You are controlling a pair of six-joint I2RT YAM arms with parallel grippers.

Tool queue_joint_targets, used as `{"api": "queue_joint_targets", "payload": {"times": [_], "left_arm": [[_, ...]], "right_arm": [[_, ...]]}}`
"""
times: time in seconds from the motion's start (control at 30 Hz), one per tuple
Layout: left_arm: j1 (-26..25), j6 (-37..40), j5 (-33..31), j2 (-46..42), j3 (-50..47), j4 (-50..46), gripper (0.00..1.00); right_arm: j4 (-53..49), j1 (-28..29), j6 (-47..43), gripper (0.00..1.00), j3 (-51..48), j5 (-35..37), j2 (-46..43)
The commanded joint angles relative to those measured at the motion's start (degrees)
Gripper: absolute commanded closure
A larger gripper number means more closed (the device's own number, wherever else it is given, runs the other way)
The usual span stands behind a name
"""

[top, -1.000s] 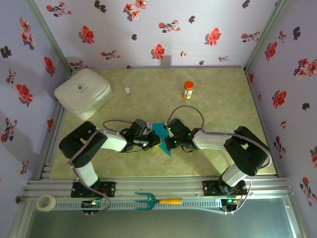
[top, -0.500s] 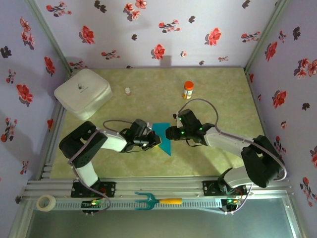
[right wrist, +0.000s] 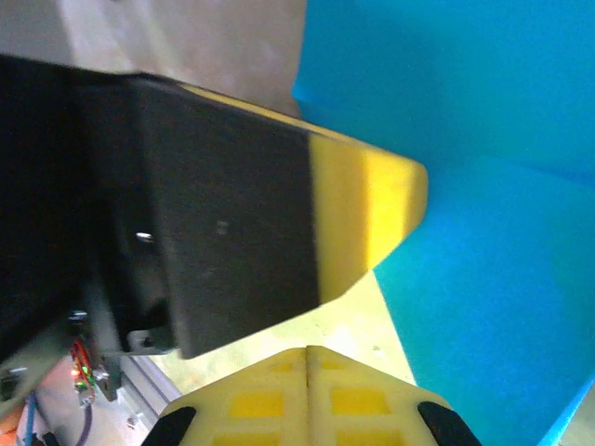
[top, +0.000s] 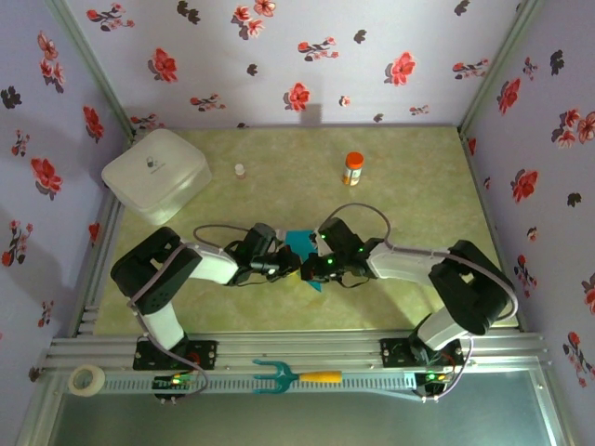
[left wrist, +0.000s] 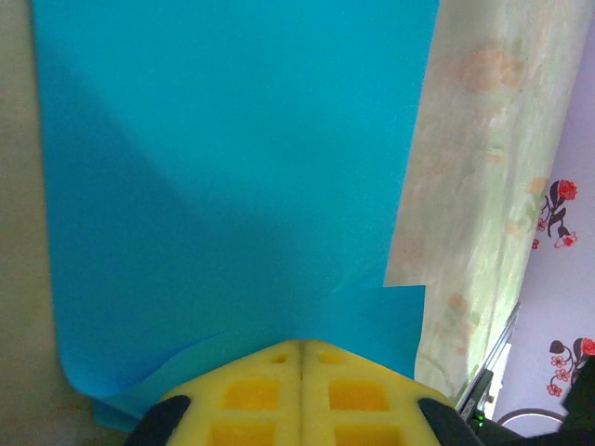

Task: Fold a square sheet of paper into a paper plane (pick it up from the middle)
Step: Third fold the triangle at the center of the table.

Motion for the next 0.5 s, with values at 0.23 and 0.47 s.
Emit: {"api": "queue_joint_targets", "payload": {"times": [0.23, 0.47], "left_arm": [[-0.38, 1.15, -0.58, 1.99, -0.76, -1.57, 1.00], [-0.38, 1.23, -0.47, 1.78, -0.68, -1.66, 1.00]], "right_arm": [[-2.72, 0.61, 0.20, 1.00, 3.12, 1.40, 3.08], [-4.79, 0.73, -0.79, 1.00, 2.91, 3.01, 4.81]]}}
